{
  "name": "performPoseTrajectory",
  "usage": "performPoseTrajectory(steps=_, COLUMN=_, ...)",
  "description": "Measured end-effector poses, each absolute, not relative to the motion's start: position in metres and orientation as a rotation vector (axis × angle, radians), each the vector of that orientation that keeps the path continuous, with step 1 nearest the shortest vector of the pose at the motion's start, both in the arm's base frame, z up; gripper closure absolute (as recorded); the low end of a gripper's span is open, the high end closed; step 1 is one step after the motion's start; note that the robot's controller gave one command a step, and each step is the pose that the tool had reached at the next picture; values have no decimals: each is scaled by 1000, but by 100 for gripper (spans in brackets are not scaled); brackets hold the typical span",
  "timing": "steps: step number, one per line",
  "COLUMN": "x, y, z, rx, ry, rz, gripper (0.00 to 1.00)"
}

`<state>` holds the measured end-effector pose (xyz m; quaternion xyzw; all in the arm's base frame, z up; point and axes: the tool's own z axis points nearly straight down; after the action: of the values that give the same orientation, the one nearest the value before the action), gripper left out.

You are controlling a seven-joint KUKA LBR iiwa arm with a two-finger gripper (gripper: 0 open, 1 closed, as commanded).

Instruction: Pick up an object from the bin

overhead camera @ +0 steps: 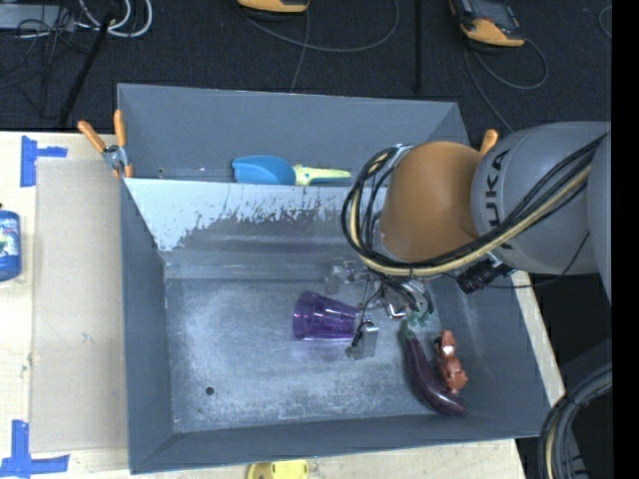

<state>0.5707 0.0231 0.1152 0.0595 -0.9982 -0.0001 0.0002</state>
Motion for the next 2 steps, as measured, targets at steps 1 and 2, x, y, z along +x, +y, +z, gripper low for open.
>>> performPoseTrajectory(steps=1, x=568, y=41, z=92, rx=120, ry=-3137, rz=-1, gripper=100)
performPoseTrajectory(steps=2, x=568, y=41, z=92, rx=119, ry=-3137, rz=-1, gripper=100)
